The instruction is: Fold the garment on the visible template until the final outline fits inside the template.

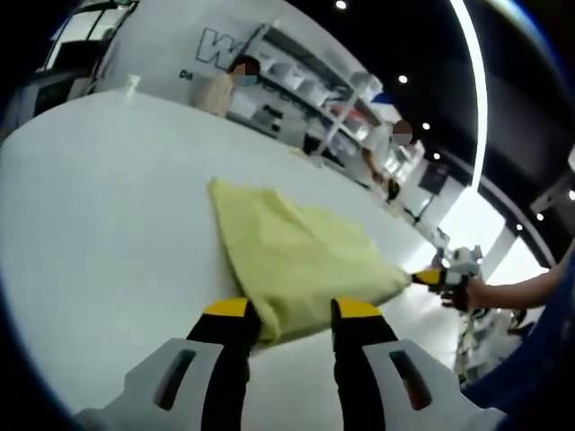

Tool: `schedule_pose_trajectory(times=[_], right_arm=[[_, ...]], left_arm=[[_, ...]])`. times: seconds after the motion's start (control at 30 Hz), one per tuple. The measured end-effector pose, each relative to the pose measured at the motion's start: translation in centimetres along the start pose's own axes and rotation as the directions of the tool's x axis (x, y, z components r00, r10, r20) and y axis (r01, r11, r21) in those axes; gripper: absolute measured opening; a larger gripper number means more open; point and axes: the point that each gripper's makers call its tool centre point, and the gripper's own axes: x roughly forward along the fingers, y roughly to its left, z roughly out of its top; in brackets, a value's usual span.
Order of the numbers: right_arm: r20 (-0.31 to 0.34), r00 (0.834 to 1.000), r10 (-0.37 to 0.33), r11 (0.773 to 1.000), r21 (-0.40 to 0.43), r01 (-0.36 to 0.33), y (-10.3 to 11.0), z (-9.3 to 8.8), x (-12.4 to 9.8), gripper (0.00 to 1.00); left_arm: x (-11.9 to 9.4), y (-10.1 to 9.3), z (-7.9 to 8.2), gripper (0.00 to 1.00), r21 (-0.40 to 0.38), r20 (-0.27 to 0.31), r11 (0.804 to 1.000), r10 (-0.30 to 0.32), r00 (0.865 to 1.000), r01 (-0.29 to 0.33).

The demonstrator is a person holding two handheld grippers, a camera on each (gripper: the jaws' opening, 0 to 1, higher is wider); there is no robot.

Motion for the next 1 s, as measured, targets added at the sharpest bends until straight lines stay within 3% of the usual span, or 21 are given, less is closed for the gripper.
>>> schedule_pose_trajectory(times=[0.23,0.37,0.5,0.73,1.0], right_arm=[[0.013,1.000,0.016,1.000,-0.007,-0.016,0.3,0.3,-0.1,0.25],[-0.034,0.999,-0.019,0.998,-0.054,0.017,-0.7,-0.7,-0.1,0.19],[-0.034,0.999,-0.033,0.998,-0.053,0.031,-1.5,-0.7,-0.2,0.12],[-0.047,0.997,-0.060,0.995,-0.084,0.056,-1.8,-0.8,-0.3,0.04],[-0.045,0.997,-0.070,0.995,-0.081,0.066,-2.0,-0.7,-0.5,0.00]], left_arm=[[-0.1,-0.3,0.2,0.25,0.001,0.005,1.000,-0.015,1.000,0.015],[-0.3,0.0,-0.7,0.20,0.036,-0.035,0.999,-0.005,0.999,0.006],[-0.4,0.3,-0.8,0.17,0.053,-0.037,0.999,0.001,0.999,0.001],[-1.0,1.6,-1.2,0.02,0.099,-0.056,0.994,0.058,0.997,-0.053],[-1.5,1.8,-1.3,0.00,0.162,-0.087,0.985,0.076,0.993,-0.062]])
